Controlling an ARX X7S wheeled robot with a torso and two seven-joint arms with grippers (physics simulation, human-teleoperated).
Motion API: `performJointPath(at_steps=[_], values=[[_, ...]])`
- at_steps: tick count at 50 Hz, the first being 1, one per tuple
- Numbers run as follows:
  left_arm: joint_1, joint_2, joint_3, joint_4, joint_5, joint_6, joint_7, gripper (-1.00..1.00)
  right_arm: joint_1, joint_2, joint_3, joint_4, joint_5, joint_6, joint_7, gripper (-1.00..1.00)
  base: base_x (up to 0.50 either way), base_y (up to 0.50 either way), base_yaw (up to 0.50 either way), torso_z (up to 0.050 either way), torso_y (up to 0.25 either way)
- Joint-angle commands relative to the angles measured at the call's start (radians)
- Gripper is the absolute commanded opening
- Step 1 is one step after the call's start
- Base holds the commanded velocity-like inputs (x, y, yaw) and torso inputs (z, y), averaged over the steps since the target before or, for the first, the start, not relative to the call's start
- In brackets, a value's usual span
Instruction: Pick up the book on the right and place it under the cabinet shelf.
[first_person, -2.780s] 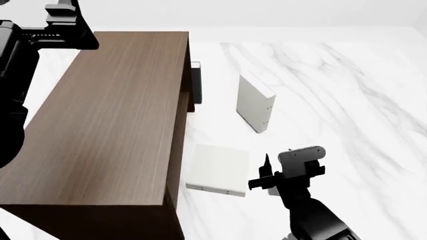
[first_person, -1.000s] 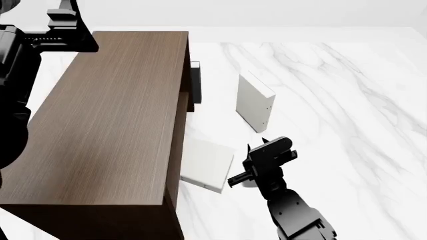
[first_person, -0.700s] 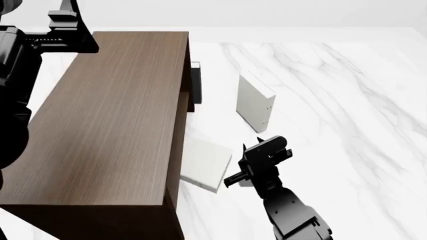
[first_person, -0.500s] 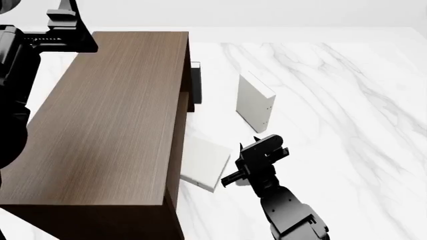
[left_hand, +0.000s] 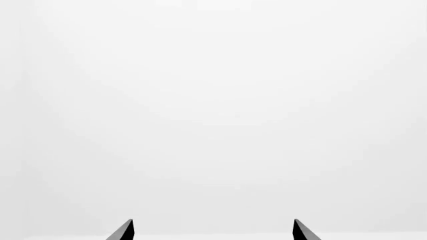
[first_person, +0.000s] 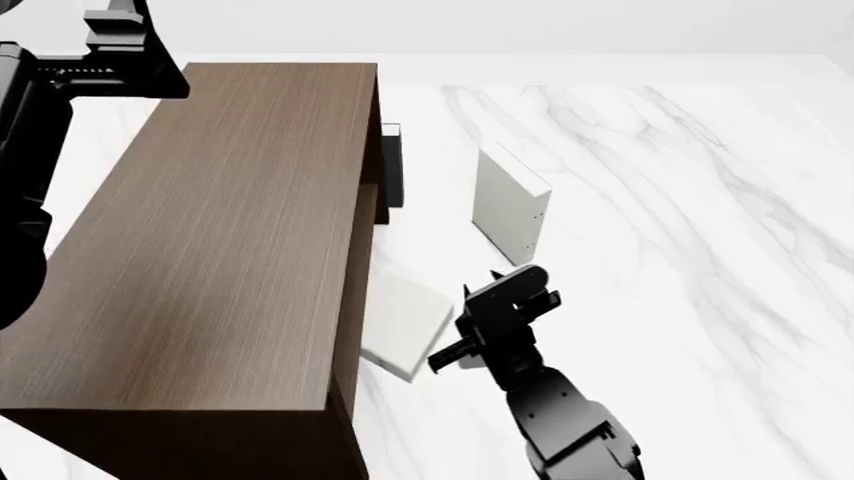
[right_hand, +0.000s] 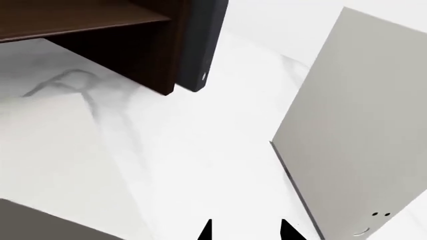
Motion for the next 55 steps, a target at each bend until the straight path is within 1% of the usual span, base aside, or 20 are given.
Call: performJointPath(at_steps=[1, 11, 24, 42, 48, 55], values=[[-0.002, -0.003, 0.001, 0.000, -0.001, 0.002, -0.001, 1.00, -0.026, -0.079, -0.119, 0.128, 0.093, 0.007, -0.096, 1.00, 0.00, 0.01, 0.00, 0.000, -0.013], [0.002, -0.004, 0.001, 0.000, -0.003, 0.006, -0.001, 1.00, -0.019, -0.091, -0.121, 0.140, 0.103, -0.015, -0.104, 1.00, 0.00, 0.00, 0.01, -0.002, -0.006], [0.009, -0.011, 0.000, 0.002, -0.004, 0.011, 0.001, 1.00, 0.020, -0.139, -0.153, 0.252, 0.120, -0.093, -0.135, 1.00, 0.00, 0.00, 0.01, -0.002, -0.006], [0.031, -0.022, -0.009, -0.007, 0.001, 0.032, 0.011, 1.00, 0.107, -0.142, -0.612, 0.342, 0.513, -0.233, -0.093, 1.00, 0.00, 0.00, 0.00, -0.002, -0.005], [0.033, -0.024, -0.009, -0.010, 0.003, 0.036, 0.012, 1.00, 0.119, -0.142, -0.702, 0.351, 0.594, -0.262, -0.089, 1.00, 0.00, 0.00, 0.00, 0.000, -0.004], [0.034, -0.025, -0.008, -0.011, 0.003, 0.039, 0.012, 1.00, 0.126, -0.143, -0.756, 0.351, 0.640, -0.279, -0.086, 1.00, 0.00, 0.00, 0.00, -0.001, -0.005]])
